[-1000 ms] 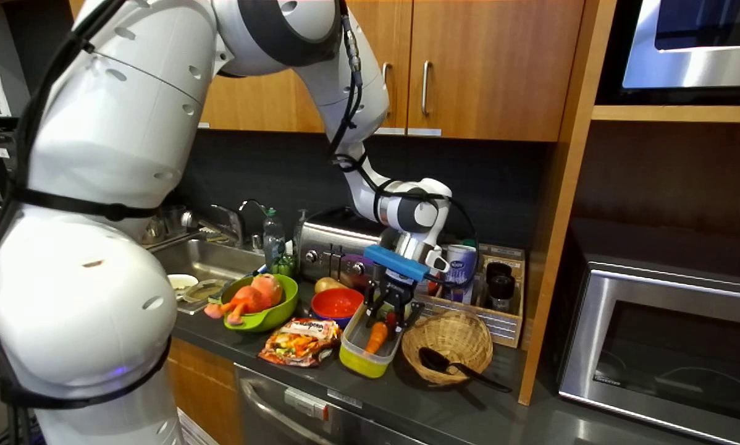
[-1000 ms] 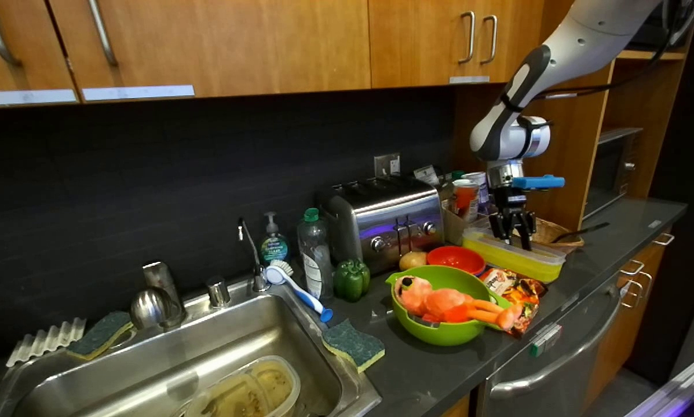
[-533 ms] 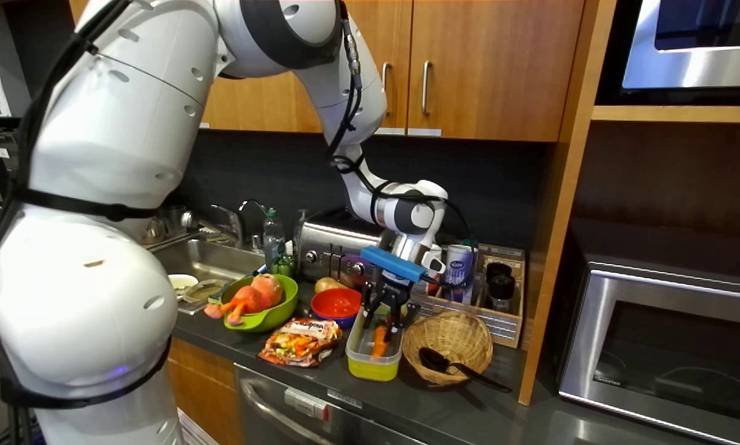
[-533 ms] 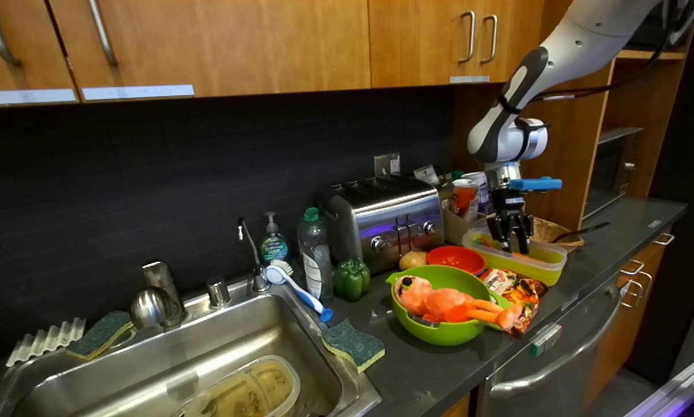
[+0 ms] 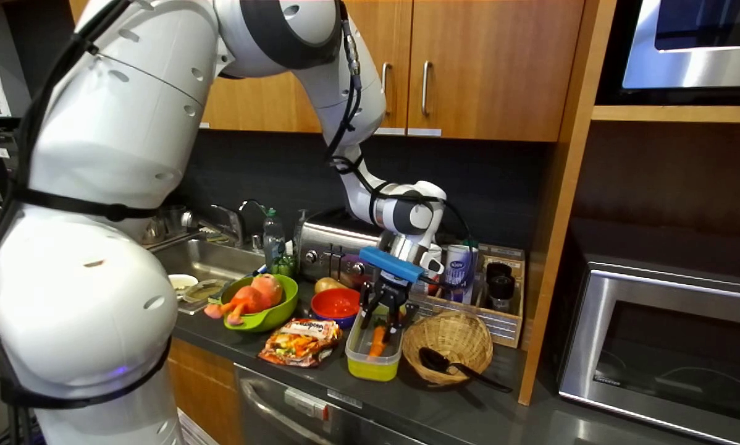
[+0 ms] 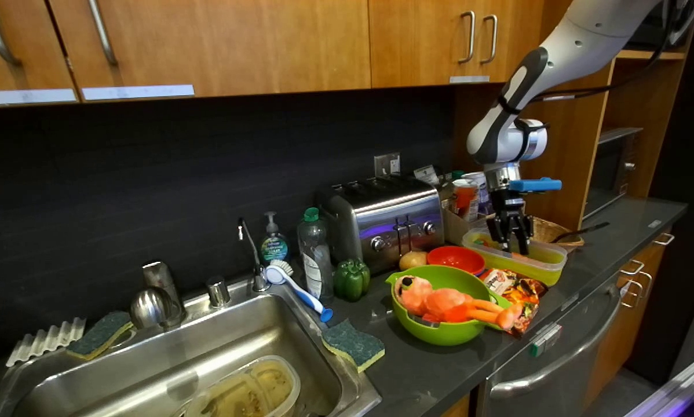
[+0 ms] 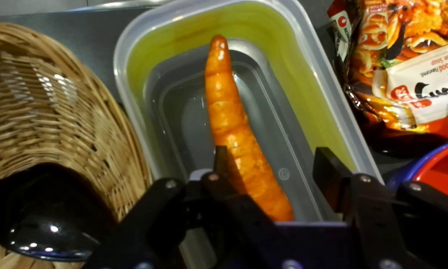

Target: Put the carrot in the basket.

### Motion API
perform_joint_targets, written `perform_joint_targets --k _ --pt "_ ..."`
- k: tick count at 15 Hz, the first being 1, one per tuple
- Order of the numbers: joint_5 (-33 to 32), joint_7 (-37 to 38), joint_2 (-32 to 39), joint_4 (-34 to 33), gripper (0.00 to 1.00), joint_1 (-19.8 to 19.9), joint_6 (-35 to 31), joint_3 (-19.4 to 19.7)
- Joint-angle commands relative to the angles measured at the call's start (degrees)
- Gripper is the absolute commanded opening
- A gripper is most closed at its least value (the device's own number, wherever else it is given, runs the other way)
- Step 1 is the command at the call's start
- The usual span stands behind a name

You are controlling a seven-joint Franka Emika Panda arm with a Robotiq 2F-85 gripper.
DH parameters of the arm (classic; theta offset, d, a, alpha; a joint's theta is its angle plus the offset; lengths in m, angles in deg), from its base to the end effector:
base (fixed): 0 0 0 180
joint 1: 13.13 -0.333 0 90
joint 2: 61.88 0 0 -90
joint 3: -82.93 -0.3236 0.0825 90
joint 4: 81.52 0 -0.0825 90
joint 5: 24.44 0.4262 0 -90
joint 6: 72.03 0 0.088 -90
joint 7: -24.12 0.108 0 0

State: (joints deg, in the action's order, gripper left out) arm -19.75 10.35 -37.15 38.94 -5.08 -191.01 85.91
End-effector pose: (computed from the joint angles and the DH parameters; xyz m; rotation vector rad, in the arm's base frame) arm 0.5432 -0.1028 0.1541 -2.9351 0.0129 0.6528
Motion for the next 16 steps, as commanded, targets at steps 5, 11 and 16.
perform_joint_targets --k 5,11,16 --pt "-0.76 0.14 1.12 -0.68 0.67 -0.03 0.14 -0.21" --pt "-1.4 0.6 2.84 -2.66 0.64 0.0 1.19 -0.06" --pt "-1.68 0.84 3.53 -3.45 0.62 -0.02 1.46 -0.04"
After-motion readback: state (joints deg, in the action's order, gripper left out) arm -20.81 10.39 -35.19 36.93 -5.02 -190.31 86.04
